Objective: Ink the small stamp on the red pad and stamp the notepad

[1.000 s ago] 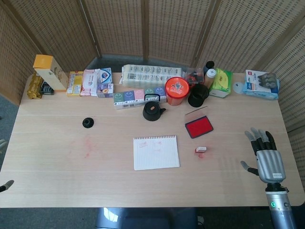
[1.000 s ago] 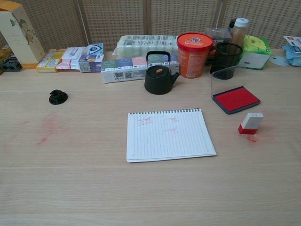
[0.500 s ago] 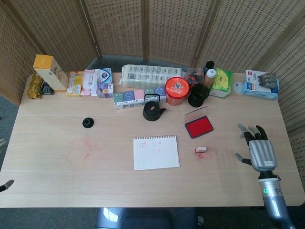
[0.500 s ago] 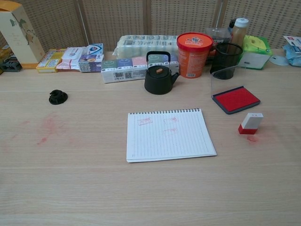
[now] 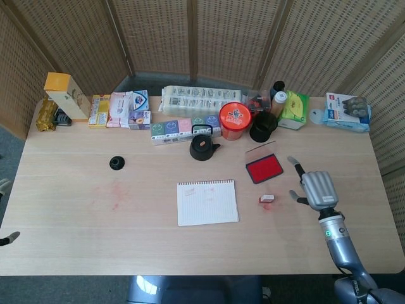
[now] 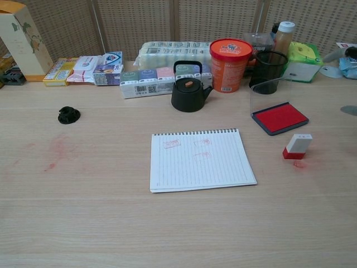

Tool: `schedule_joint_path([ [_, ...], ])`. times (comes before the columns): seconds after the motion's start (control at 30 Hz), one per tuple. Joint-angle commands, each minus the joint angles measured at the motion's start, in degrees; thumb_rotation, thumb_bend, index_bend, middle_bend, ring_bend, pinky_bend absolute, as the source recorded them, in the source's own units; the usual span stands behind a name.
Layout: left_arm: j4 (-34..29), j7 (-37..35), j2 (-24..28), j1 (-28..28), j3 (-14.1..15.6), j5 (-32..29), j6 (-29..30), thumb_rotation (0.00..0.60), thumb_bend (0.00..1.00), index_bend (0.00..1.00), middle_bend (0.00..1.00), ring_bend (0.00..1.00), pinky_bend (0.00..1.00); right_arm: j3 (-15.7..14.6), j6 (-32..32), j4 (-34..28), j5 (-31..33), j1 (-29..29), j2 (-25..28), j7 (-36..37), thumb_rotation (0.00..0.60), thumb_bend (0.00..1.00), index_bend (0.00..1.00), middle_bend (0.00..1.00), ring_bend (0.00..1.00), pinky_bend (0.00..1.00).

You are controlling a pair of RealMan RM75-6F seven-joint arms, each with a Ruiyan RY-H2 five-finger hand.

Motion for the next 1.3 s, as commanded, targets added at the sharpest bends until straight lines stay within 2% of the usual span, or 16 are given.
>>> schedule_joint_path([
  [0.03, 0.0, 0.1, 0.0, -0.3, -0.1, -0.4, -0.6, 0.6, 0.0, 0.0, 0.0, 0.0, 0.1, -0.7, -2.4, -2.5, 1.4, 0.9, 0.6, -0.5, 0.6, 0.35, 0.26, 0.99, 1.0, 1.0],
  [0.2, 0.0, 0.3, 0.0, -1.0, -0.3, -1.1, -2.1, 0.6, 0.0, 0.0, 0.0, 0.0, 0.1, -0.9, -8.4, -8.1, 6.1, 2.6, 2.3, -3.3, 0.6, 0.36, 0.28, 0.99, 1.0, 1.0],
  [0.33, 0.0, 0.2, 0.1, -1.0, -0.3, -1.2, -2.1, 0.6, 0.0, 0.0, 0.0, 0.0, 0.1, -0.7, -10.6, -9.8, 9.2, 3.7, 2.3, -5.0, 0.6, 0.37, 0.3, 0.99, 1.0, 1.0],
  [0.6, 0.1, -0.5, 0.3, -0.9, -0.1, -0.7, -1.9, 0.6, 0.0, 0.0, 0.0, 0.0, 0.1, -0.7, -12.3, -8.8, 14.3, 5.3, -1.0, -8.0, 0.6, 0.37, 0.34, 0.98, 1.0, 1.0],
  [1.3, 0.5, -1.1, 0.4, -0.9, 0.1, -0.3, -1.9, 0.6, 0.0, 0.0, 0.0, 0.0, 0.1, -1.1, -13.6, -3.5, 18.3, 6.8, -4.8, -7.7, 0.6, 0.37, 0.37, 0.98, 1.0, 1.0],
])
